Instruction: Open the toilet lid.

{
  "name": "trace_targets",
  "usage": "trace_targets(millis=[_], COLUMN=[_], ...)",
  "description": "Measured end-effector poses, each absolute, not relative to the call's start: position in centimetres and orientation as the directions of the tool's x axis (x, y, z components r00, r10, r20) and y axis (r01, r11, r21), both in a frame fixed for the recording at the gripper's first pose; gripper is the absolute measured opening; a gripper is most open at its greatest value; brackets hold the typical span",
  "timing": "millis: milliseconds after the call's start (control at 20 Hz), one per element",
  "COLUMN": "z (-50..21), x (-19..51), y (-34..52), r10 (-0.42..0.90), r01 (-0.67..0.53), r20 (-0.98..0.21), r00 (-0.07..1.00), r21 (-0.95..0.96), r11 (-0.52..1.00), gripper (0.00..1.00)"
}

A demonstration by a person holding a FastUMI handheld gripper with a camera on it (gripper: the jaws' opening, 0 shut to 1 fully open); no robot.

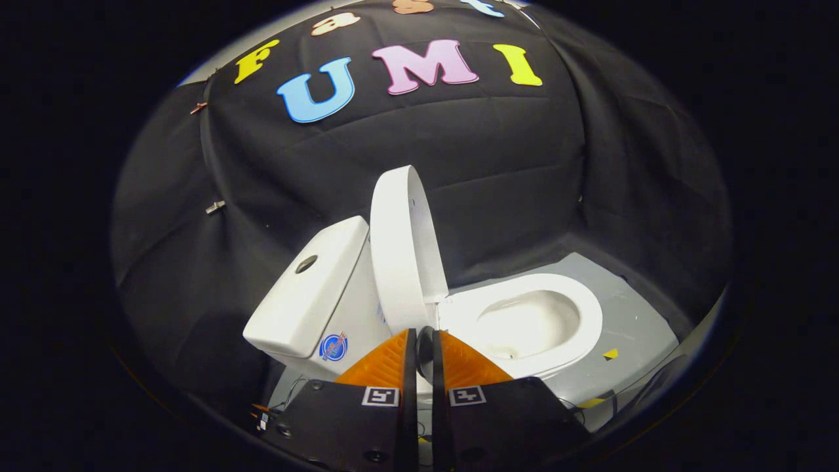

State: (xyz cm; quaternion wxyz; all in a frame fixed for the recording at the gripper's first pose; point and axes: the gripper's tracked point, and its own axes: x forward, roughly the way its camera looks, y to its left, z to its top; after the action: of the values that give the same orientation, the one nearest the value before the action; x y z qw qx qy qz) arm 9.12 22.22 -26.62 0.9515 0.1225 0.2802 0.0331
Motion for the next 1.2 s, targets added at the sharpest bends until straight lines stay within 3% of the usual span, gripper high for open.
trace_targets(millis=[650, 1200], z=[-27.1, -27.1], x=[8.7, 8.7], y=[30.0, 30.4], r10=[0.181, 0.14], r01=[-0.137, -0.133], r20=[-0.503, -0.488], r00=[0.845, 0.861], r21=[0.123, 0.049], r11=[0.983, 0.99], gripper=[0.14, 0.14])
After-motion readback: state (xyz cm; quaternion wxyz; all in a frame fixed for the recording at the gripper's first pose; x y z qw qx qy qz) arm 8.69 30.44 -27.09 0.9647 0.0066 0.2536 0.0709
